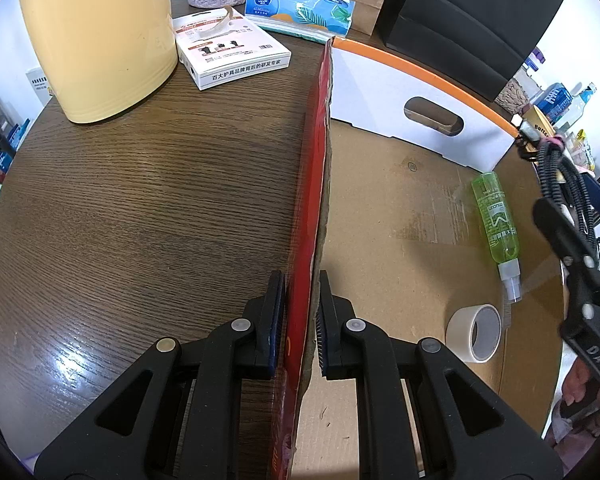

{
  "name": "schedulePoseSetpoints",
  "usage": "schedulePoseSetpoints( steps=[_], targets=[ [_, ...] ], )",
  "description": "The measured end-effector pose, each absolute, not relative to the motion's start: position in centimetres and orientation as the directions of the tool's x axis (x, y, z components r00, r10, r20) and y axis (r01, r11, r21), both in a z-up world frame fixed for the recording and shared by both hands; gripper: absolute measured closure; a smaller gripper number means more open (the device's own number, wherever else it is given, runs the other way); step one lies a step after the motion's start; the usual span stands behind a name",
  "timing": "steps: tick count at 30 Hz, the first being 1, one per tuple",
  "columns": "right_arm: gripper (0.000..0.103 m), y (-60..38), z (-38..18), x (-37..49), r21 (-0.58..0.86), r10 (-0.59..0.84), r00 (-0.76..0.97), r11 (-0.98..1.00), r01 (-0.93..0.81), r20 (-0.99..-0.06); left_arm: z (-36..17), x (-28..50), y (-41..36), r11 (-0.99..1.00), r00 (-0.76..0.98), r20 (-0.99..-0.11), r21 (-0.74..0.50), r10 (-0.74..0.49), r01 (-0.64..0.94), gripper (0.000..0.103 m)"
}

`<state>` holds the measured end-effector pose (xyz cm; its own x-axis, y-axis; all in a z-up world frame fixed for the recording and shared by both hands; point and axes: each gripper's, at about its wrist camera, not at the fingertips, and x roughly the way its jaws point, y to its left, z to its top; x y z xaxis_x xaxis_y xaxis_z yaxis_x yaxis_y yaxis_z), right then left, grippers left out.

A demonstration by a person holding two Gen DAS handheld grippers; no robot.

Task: Organize rigid objects
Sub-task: 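Carry the black cable into the orange box and open the right gripper, then move the right gripper back over the white bottle cap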

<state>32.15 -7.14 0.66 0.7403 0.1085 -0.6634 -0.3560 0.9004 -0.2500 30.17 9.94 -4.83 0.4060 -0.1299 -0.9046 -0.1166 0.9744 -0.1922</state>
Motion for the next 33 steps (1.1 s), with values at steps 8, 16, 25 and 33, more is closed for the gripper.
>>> schedulePoseSetpoints(
  steps=[8, 16, 25, 33],
  targets=[
    [0.012, -6.4, -0.7, 33.1, -0.265, 0.081, 0.703, 0.891, -0.369, -0.706, -4.8, 30.2, 9.9, 0.974, 0.406, -0.905, -0.192, -0.130, -0.117, 0.093],
    [0.010, -7.3, -0.4, 33.0, -0.267, 0.060, 0.715, 0.903, -0.336, -0.697, -4.8, 30.2, 9.9, 0.974, 0.407, -0.904, -0.193, -0.130, -0.117, 0.093],
    [0.000, -7.8, -0.3, 32.4, -0.242, 0.080, 0.708, 0.908, -0.343, -0.702, -4.8, 30.3, 9.8, 0.974, 0.406, -0.904, -0.193, -0.130, -0.117, 0.093],
    [0.000, -8.4, 0.0, 32.2, -0.227, 0.091, 0.718, 0.914, -0.335, -0.690, -4.8, 30.3, 9.8, 0.974, 0.406, -0.904, -0.193, -0.131, -0.117, 0.093]
  ],
)
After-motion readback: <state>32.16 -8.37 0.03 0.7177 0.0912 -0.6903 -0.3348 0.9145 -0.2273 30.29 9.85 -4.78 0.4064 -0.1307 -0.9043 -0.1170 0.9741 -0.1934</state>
